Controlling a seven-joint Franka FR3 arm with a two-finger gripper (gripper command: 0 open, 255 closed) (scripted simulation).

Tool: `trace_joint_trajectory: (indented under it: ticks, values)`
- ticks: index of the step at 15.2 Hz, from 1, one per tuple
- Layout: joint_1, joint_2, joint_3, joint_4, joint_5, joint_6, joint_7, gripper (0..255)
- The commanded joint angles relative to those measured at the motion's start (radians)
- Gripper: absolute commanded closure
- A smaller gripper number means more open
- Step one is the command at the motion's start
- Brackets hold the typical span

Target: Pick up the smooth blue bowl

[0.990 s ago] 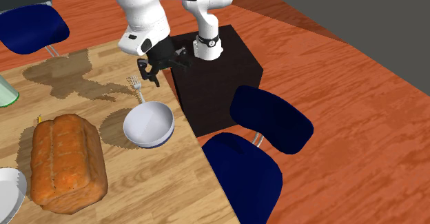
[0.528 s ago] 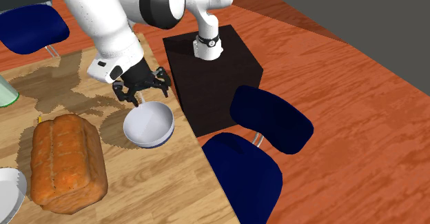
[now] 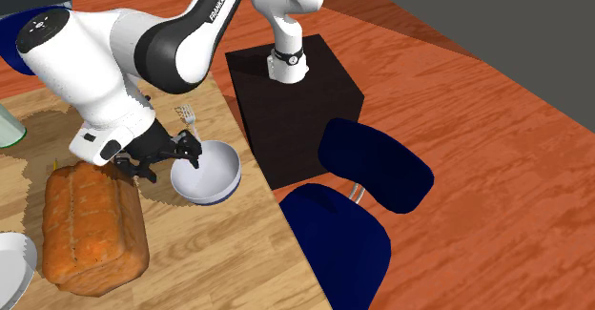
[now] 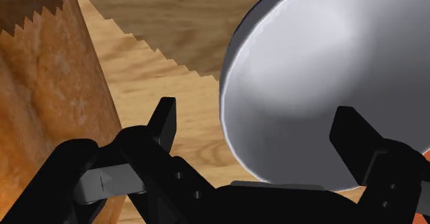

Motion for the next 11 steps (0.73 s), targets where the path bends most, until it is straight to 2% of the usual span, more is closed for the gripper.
trace_joint_trajectory:
  ticks: [1, 9, 10, 11]
  values:
    - [-0.027, 0.049, 0.007, 0.058, 0.015, -0.013, -0.012, 0]
    - [-0.022, 0.069, 0.015, 0.000, 0.028, 0.061, -0.027, 0]
    - [-0.023, 0.071, 0.015, 0.003, 0.028, 0.060, -0.027, 255]
    - [-0.023, 0.071, 0.015, 0.004, 0.028, 0.059, -0.027, 255]
